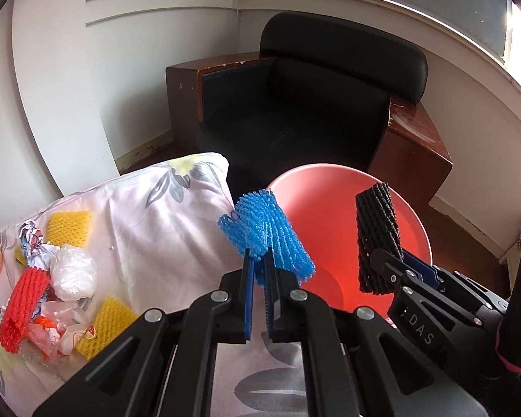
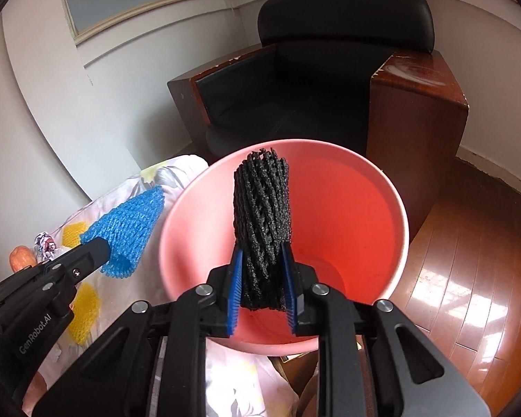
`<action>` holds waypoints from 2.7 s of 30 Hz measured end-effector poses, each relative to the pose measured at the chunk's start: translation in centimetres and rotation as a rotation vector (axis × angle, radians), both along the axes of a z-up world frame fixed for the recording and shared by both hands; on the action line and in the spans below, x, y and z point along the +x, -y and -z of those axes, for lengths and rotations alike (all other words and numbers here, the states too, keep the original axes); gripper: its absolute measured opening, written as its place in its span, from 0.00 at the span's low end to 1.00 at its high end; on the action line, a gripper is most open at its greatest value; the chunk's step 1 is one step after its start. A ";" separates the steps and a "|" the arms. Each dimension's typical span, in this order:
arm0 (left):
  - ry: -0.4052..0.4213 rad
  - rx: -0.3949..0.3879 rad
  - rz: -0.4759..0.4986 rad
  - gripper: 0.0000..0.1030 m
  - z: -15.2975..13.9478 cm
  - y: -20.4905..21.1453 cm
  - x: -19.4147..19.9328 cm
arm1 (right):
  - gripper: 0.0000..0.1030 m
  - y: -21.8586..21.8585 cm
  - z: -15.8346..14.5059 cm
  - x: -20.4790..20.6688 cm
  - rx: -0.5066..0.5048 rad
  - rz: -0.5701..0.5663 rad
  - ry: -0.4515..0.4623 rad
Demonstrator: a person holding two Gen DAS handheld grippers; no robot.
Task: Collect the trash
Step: 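Carry the blue and black nets in both tools over the pink bucket, then open the left tool to drop the blue net while the right tool drops the black net, then move both open tools back over the remaining trash on the table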
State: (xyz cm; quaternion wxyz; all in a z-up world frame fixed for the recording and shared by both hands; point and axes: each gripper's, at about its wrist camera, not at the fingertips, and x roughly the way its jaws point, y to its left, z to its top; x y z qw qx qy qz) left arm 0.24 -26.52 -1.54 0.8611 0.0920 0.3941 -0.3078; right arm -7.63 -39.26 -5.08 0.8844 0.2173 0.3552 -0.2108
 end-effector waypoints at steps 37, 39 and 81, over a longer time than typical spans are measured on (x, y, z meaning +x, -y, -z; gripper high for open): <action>-0.154 0.143 0.127 0.08 3.7 6.3 0.7 | 0.21 5.5 3.3 2.1 0.006 0.035 -0.182; -0.163 0.145 0.122 0.16 3.9 6.4 0.8 | 0.21 5.7 3.4 2.2 0.014 0.039 -0.190; -0.009 0.001 0.011 0.41 -1.7 -1.8 -2.7 | 0.35 -1.2 -1.5 -2.0 -0.055 -0.028 0.007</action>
